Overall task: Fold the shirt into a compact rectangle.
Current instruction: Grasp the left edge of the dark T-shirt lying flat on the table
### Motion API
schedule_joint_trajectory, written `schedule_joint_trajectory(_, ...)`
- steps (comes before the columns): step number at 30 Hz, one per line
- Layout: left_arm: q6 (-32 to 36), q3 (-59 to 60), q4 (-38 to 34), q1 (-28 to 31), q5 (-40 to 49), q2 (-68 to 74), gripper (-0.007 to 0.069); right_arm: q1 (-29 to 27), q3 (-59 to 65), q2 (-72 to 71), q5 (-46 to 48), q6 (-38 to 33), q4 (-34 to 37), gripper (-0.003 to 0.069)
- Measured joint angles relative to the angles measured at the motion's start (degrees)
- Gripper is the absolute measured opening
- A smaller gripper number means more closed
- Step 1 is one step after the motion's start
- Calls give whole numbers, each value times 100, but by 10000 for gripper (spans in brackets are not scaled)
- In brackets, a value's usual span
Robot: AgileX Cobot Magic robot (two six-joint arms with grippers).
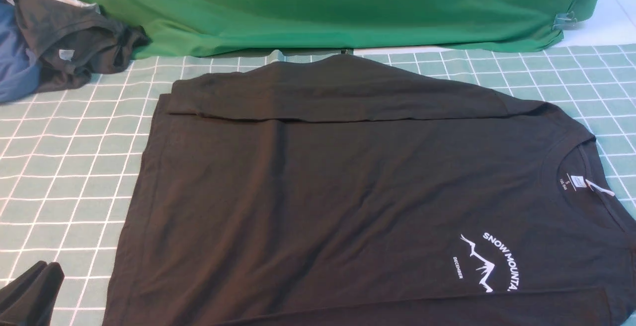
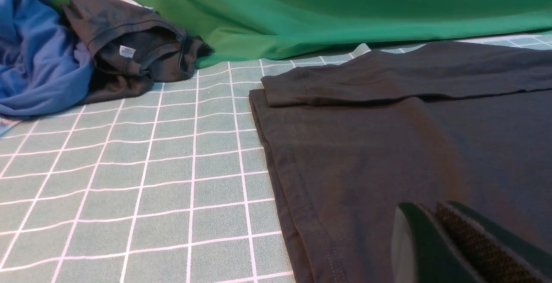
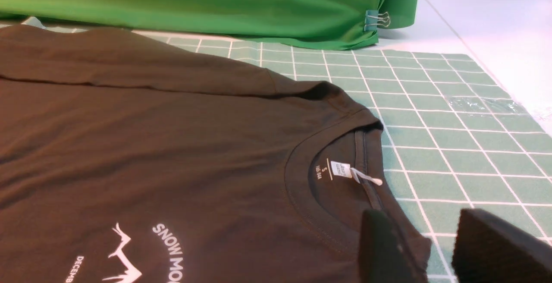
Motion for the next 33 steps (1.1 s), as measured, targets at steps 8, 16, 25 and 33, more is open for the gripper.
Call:
schedule_joint_trajectory(8,0,0,0,0,0,0,15,0,0,0,0,0,0,242)
schedule_joint_trajectory(16,0,0,0,0,-6,0,15,0,0,0,0,0,0,242)
schedule_joint_trajectory(25,0,0,277,0,-155,0,15,0,0,0,0,0,0,242)
schedule_joint_trajectory(33,-32,0,-2031,0,-1867,0,15,0,0,0,0,0,0,242)
